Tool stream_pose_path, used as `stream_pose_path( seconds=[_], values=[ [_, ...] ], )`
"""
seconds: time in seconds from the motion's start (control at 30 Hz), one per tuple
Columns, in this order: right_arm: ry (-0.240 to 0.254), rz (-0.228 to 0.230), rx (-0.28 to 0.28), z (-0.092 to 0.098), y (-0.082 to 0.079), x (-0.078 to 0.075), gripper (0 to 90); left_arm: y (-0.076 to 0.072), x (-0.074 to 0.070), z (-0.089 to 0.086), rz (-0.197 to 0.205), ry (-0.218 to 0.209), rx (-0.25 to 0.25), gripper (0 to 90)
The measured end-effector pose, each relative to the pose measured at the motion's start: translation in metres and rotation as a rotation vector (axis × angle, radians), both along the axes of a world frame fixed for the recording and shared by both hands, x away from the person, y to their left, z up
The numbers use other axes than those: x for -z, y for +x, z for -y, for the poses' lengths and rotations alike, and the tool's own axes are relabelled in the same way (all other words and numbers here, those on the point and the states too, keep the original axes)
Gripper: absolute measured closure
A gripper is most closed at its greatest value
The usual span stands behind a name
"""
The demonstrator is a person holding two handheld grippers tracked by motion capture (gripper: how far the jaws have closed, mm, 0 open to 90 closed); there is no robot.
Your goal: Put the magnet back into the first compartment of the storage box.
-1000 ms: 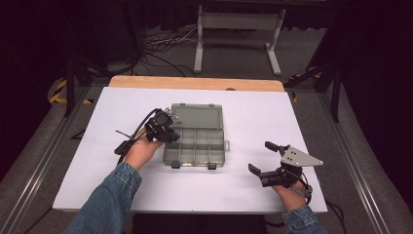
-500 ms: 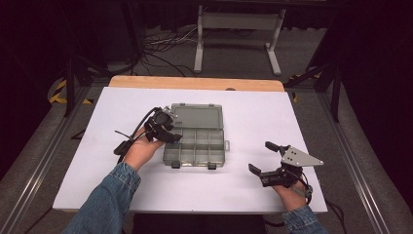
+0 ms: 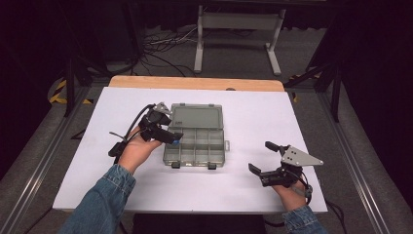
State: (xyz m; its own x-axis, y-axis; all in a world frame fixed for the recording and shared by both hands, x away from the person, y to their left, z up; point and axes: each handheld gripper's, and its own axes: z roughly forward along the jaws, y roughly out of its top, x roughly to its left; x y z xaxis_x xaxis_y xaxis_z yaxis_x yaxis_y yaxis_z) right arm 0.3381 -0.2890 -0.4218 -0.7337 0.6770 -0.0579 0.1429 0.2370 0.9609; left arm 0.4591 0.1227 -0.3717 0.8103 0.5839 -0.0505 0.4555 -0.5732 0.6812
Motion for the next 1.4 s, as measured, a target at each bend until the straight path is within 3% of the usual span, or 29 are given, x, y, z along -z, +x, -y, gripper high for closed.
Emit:
stream_pose_path(
  seconds=[0.63,0.8,0.83,1.4],
  values=[
    [-0.008,-0.002,-0.001,0.000,0.001,0.000,2.4,-0.038,-0.027,-0.027,0.132,-0.173,0.036,8.9],
    [-0.006,-0.001,-0.004,-0.001,0.001,0.000,2.4,-0.045,-0.028,-0.038,0.164,-0.227,0.046,5.9],
    [-0.006,0.000,-0.004,-0.001,0.001,0.000,2.4,-0.049,-0.028,-0.042,0.181,-0.257,0.052,5.8],
    [0.001,0.000,-0.003,-0.001,0.000,-0.001,2.3,-0.082,-0.021,-0.081,0.296,-0.426,0.074,4.4]
  ],
)
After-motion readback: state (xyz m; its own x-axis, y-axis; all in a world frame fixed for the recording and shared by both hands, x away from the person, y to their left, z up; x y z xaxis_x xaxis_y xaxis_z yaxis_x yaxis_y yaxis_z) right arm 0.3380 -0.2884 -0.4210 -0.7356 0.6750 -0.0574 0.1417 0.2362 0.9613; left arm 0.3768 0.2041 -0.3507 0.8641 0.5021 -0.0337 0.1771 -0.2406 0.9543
